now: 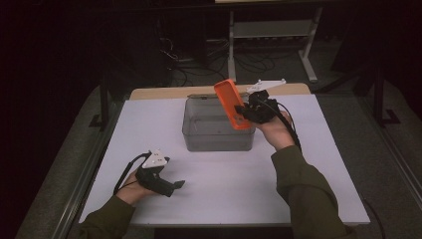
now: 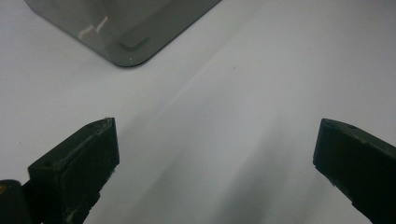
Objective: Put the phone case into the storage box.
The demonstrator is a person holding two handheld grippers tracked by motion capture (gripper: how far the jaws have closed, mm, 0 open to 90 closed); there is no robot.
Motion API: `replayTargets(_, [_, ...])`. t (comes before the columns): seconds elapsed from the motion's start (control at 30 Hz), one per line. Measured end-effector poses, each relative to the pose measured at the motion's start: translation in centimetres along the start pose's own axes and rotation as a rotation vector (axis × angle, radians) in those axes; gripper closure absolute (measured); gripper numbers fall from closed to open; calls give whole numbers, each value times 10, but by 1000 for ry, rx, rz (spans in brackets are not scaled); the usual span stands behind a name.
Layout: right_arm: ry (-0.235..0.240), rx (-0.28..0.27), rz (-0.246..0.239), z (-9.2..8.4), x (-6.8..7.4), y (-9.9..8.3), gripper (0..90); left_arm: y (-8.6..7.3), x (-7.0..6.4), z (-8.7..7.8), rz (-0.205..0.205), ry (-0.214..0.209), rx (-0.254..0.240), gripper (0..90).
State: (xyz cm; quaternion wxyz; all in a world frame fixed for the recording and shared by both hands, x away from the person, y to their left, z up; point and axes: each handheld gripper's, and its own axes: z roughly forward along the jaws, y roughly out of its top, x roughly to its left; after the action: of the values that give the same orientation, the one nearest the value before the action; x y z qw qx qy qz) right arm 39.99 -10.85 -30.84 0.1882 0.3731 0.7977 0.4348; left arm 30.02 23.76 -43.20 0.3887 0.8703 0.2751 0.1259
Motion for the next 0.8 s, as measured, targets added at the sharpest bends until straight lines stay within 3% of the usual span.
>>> replayTargets(0.8, [-57, 256, 31, 34, -6, 20, 802, 0, 0, 0, 3, -4, 5, 0])
